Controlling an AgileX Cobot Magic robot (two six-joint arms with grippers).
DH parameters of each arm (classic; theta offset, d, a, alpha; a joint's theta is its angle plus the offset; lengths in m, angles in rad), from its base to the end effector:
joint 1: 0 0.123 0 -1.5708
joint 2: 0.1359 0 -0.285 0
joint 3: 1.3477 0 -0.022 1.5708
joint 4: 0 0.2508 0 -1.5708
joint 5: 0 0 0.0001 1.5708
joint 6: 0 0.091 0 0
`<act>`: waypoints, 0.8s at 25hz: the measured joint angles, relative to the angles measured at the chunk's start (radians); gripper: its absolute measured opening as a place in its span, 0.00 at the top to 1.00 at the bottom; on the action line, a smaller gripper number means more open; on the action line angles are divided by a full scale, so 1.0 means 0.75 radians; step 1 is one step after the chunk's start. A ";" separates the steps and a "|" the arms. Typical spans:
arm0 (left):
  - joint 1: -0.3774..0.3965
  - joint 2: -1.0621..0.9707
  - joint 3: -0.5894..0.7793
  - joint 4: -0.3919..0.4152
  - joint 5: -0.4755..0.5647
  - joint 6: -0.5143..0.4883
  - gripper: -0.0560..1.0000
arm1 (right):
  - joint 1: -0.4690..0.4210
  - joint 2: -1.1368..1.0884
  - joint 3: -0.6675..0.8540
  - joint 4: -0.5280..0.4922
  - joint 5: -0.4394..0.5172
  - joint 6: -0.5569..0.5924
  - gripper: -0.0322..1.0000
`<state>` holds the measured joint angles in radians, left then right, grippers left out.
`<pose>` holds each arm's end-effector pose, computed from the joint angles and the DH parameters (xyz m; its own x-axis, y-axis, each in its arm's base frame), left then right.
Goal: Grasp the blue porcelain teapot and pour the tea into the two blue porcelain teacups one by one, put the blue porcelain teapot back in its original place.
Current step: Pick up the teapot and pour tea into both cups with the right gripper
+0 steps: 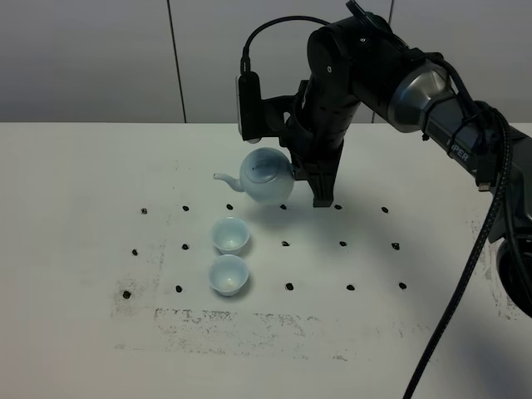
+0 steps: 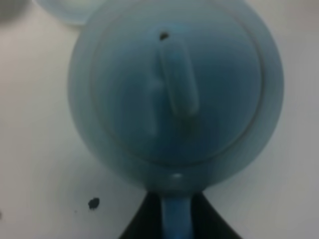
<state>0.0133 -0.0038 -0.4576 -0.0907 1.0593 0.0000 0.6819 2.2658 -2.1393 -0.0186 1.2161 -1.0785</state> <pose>-0.0007 -0.0072 0.2658 -0.4892 -0.0508 -0.8707 0.0340 0.9964 -0.0773 0.3815 0.3077 0.2408 0.2089 -0.9692 -0.1302 -0.9450 -0.1658 -0.2821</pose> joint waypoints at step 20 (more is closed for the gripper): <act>0.000 0.000 0.000 0.000 0.000 0.000 0.67 | 0.052 -0.021 0.142 -0.180 -0.104 -0.064 0.94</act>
<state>0.0133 -0.0038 -0.4576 -0.0907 1.0593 0.0000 0.7208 2.2497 -2.0330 -0.1535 1.1380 -1.1264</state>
